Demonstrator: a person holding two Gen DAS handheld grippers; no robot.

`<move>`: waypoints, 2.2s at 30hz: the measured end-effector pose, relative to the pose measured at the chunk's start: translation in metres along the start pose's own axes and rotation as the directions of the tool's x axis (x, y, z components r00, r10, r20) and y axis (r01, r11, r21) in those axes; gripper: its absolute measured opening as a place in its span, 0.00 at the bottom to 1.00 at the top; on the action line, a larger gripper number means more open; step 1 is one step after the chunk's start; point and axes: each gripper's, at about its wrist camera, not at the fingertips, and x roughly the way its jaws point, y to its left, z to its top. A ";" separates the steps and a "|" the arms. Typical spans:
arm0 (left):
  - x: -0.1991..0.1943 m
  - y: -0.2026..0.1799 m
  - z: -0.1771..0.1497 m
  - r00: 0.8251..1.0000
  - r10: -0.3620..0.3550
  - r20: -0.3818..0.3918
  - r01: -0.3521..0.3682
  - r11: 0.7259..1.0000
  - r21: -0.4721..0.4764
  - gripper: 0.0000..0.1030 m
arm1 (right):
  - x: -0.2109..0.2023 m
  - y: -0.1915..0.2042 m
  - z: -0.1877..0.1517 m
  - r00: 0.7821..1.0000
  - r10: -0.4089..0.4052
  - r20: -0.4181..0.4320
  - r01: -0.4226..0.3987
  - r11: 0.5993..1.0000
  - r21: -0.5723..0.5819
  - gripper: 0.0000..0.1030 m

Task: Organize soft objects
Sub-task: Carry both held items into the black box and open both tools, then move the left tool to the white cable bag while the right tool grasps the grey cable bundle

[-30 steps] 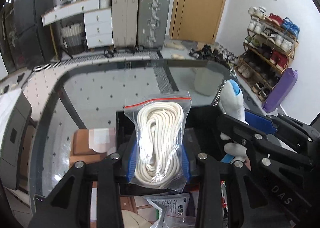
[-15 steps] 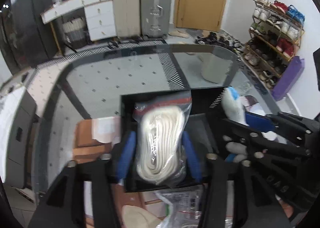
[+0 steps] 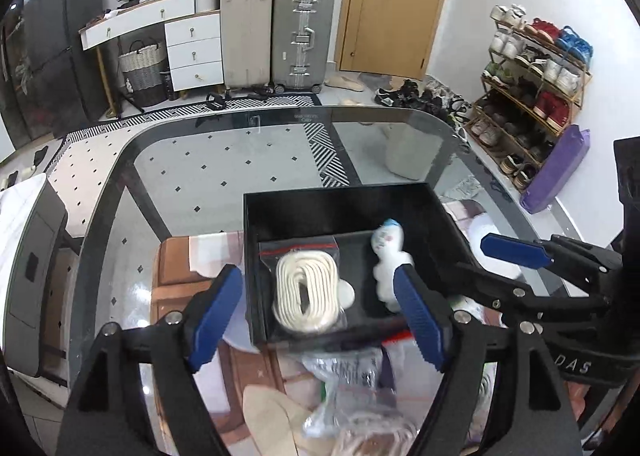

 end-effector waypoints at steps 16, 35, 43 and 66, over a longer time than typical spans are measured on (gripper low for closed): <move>-0.036 -0.001 -0.061 0.995 -0.042 -0.088 0.045 0.999 0.031 0.77 | -0.032 0.034 -0.072 0.990 0.047 -0.134 -0.070 0.983 -0.172 0.55; -0.027 -0.004 -0.104 0.980 -0.045 -0.193 0.063 0.994 0.090 0.77 | -0.014 0.034 -0.087 0.966 0.118 -0.231 -0.187 0.934 -0.304 0.66; -0.025 -0.010 -0.103 0.980 -0.047 -0.195 0.068 0.993 0.098 0.77 | -0.024 0.042 -0.106 0.957 0.054 -0.286 -0.191 0.857 -0.479 0.75; -0.019 -0.012 -0.103 0.977 -0.042 -0.209 0.067 0.992 0.111 0.77 | -0.010 0.052 -0.126 0.906 0.070 -0.417 -0.267 0.860 -0.436 0.76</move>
